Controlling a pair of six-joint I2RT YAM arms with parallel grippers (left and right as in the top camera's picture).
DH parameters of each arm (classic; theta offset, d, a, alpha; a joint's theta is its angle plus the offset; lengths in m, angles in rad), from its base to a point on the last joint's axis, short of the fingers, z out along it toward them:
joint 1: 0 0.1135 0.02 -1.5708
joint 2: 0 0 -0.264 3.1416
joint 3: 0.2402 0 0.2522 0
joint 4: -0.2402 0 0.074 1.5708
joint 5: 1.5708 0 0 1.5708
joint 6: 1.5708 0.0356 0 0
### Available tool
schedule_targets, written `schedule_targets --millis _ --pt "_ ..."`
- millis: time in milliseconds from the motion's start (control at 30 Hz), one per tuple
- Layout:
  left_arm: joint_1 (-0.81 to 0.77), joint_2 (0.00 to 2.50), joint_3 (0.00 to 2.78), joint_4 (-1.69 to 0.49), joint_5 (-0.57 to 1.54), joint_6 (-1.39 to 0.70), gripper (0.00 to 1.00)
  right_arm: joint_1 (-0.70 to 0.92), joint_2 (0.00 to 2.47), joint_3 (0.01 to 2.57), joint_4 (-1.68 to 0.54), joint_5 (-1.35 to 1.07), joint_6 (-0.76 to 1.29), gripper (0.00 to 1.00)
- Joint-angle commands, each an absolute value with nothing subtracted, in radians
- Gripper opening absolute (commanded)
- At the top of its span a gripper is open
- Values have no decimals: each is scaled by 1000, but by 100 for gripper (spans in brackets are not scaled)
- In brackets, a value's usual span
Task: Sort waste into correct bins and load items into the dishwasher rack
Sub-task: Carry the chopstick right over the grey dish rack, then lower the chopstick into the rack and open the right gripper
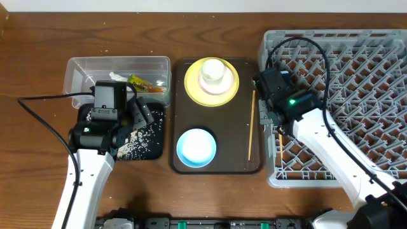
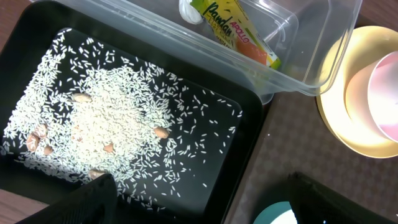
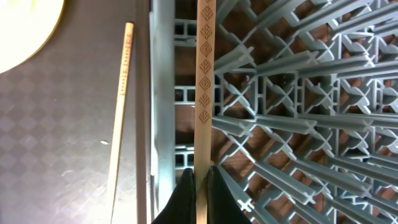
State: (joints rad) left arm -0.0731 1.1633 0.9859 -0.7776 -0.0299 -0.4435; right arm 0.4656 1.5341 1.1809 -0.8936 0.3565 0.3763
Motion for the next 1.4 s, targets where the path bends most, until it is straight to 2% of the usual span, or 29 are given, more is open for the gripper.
schedule_targets --millis 0,833,1367 --pt "-68 1167 979 -777 -43 -434 90 444 1524 1173 -894 366 361 1" --pt "-68 1167 979 -777 -42 -434 90 424 1524 1037 -727 366 334 1" --pt "-68 1167 979 -777 -42 -434 90 424 1524 1034 -709 366 308 1"
